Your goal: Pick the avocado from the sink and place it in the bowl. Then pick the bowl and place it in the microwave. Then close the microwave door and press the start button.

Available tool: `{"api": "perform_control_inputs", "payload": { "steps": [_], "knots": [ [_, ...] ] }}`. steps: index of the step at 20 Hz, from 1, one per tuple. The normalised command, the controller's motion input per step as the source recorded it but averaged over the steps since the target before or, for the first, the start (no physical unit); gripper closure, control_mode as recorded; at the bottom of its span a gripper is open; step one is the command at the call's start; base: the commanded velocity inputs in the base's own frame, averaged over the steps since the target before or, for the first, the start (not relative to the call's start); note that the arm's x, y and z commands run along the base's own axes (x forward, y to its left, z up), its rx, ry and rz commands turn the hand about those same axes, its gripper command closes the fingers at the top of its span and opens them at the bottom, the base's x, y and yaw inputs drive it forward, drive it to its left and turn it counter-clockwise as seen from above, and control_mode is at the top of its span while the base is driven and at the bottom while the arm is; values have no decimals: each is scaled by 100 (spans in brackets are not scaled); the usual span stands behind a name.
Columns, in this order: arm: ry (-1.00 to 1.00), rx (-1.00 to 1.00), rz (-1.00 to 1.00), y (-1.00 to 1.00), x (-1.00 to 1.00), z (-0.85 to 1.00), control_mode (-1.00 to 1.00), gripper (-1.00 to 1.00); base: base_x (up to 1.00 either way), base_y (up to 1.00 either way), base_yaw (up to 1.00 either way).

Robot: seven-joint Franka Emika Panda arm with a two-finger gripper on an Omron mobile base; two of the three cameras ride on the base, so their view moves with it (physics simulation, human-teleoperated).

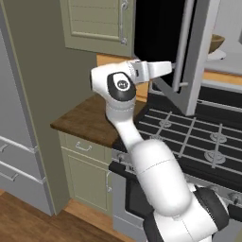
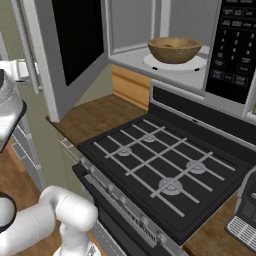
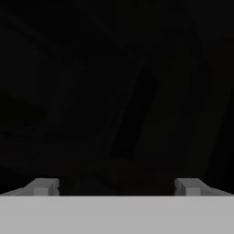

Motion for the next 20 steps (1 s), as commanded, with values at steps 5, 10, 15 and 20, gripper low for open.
{"api": "perform_control_inputs", "payload": {
  "steps": [5, 10, 15, 20],
  "knots": [
    [0, 14, 1, -85, 35, 0, -100, -100, 0, 0, 0],
    [0, 14, 4, -77, 46, 0, -100, -100, 0, 0, 0],
    [-1, 16, 7, -64, 53, 0, -100, -100, 0, 0, 0],
    [-15, 21, 10, -56, 49, -1, -100, -100, 0, 0, 0]
  ]
}}
